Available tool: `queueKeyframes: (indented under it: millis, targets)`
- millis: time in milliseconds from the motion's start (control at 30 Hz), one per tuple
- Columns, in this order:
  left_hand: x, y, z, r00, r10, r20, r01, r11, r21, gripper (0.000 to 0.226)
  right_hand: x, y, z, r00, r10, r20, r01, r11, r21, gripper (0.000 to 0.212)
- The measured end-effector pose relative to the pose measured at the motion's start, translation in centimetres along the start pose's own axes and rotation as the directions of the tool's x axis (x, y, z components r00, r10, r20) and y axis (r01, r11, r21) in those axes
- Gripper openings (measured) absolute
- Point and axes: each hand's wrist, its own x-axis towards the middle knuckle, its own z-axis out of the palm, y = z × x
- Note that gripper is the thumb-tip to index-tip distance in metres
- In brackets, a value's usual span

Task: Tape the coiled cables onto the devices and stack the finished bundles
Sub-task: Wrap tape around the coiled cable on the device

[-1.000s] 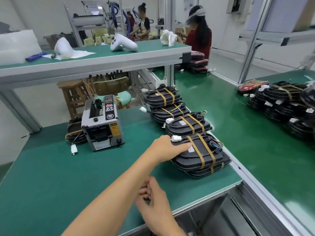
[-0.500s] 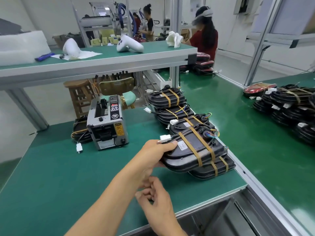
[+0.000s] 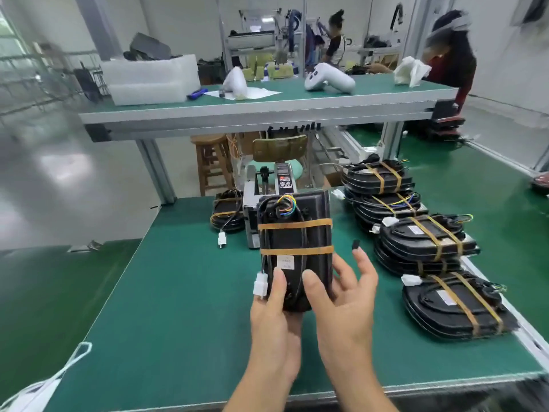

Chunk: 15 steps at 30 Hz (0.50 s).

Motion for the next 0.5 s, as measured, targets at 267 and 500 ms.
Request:
queueKeyframes:
  millis: [267, 500]
  targets:
    - [-0.7, 3.1, -8.8, 0.984, 0.167, 0.063, -0.175, 0.837, 0.518, 0.071, 1.8, -0.7, 1.4, 0.913, -0.024, 0.407, 0.200, 0.896, -0.396, 0.087]
    - [1.2, 9.4, -17.4, 0.902, 0.245, 0.355, -0.427, 0.384, 0.819, 0.110, 5.7, -0.7, 1.2, 0.637, 0.276, 0.720, 0.442, 0.635, -0.634, 0.093]
